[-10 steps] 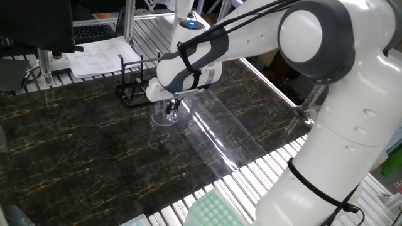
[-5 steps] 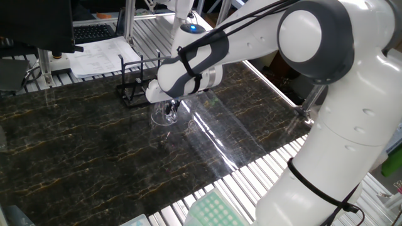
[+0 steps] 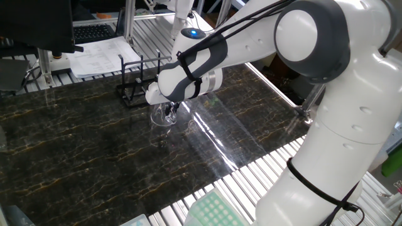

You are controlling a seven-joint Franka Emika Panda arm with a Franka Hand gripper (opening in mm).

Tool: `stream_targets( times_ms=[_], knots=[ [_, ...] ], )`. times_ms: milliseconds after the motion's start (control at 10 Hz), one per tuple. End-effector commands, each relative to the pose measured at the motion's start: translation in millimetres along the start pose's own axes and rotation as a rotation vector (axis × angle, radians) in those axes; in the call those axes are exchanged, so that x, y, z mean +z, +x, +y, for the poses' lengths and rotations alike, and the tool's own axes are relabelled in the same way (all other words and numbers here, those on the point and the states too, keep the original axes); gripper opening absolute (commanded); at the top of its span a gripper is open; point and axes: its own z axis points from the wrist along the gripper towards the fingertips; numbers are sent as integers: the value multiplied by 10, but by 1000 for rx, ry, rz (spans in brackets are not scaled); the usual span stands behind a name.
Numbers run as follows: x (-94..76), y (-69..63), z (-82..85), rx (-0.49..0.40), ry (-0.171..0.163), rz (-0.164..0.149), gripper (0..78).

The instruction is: Take the cup off the cup rack

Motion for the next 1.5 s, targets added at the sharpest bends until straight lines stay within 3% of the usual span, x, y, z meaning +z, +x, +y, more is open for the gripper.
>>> stream_targets(
  times_ms=[100,300,1500],
  knots=[
    [-11,-12,-1,2,3,-3,11],
    [-10,-12,-1,6,16,-4,11],
    [0,-13,0,7,10,8,11]
  ],
)
